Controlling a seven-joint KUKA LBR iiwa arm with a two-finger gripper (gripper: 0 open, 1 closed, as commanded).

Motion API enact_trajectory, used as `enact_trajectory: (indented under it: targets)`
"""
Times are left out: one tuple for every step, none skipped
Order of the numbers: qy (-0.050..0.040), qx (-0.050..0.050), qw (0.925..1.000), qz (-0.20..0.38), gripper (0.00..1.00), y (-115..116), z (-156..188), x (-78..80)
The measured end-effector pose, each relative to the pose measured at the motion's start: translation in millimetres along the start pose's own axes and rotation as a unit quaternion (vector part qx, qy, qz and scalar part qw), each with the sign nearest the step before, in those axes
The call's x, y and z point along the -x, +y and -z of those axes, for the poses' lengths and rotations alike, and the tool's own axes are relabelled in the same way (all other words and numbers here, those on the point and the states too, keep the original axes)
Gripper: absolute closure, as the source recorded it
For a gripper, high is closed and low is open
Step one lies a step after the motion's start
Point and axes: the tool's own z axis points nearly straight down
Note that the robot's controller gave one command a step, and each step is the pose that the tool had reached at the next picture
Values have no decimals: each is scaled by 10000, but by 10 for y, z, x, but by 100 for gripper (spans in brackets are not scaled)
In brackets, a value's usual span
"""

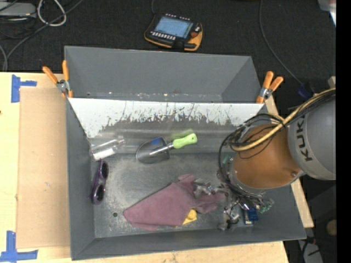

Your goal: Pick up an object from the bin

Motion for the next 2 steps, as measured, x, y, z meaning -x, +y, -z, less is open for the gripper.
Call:
enact_trajectory:
  targets:
    - [73, 24, 9871, -1598, 100, -190, -49, 462]
    - [72, 25, 9871, -1599, 100, -190, -49, 462]
